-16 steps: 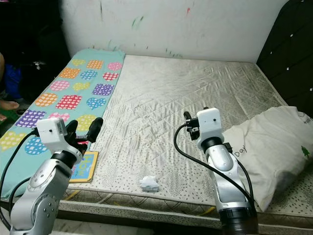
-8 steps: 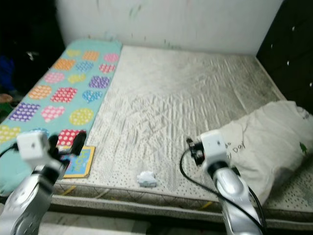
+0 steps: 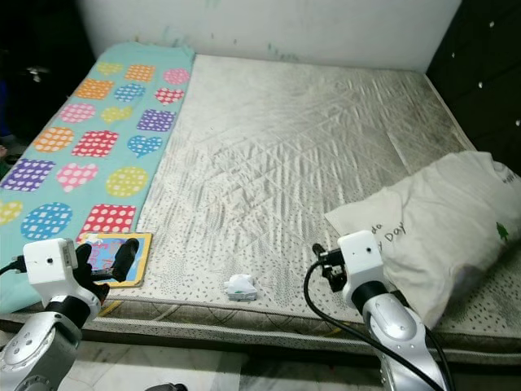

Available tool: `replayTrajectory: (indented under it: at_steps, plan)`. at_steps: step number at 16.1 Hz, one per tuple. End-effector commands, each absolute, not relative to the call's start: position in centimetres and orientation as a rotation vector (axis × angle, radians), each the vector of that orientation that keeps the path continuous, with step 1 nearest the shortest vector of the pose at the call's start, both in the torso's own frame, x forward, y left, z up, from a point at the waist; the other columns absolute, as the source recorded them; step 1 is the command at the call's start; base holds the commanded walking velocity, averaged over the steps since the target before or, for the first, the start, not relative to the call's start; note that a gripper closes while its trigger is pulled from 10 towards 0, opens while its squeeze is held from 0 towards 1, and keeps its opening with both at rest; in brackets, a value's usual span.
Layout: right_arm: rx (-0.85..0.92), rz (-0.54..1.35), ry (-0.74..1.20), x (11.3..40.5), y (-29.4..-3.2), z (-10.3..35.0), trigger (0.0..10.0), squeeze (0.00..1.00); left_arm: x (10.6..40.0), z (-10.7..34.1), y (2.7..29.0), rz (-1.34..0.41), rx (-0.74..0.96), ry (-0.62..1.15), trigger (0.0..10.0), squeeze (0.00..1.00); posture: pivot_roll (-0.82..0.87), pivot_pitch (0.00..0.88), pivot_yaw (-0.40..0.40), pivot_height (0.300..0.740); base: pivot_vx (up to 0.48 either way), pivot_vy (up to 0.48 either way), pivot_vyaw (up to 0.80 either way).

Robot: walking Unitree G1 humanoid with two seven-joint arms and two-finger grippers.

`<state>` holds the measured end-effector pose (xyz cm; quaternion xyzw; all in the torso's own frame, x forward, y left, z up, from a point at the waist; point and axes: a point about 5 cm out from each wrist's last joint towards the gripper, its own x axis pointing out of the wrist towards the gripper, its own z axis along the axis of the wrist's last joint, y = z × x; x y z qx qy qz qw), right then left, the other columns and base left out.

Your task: Clean up the room

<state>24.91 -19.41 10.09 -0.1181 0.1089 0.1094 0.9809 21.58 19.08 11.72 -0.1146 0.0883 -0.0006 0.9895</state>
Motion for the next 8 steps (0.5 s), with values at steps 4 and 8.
replayTrajectory:
  at_steps: [4, 8]
  plan:
    - [-0.224, 0.206, 0.191, 24.85, -19.54, 10.57, 10.0, 0.00, 21.62, 11.98, 19.00, -0.011, -0.228, 0.173, 10.0, 0.00, -0.05, 0.148, -0.044, 0.740, 0.000, 0.000, 0.00]
    - [-0.171, 0.216, 0.165, 24.98, -19.15, 10.78, 10.0, 0.00, 21.77, 11.76, 19.05, -0.006, -0.248, 0.179, 10.0, 0.00, -0.05, 0.142, -0.040, 0.710, 0.000, 0.000, 0.00]
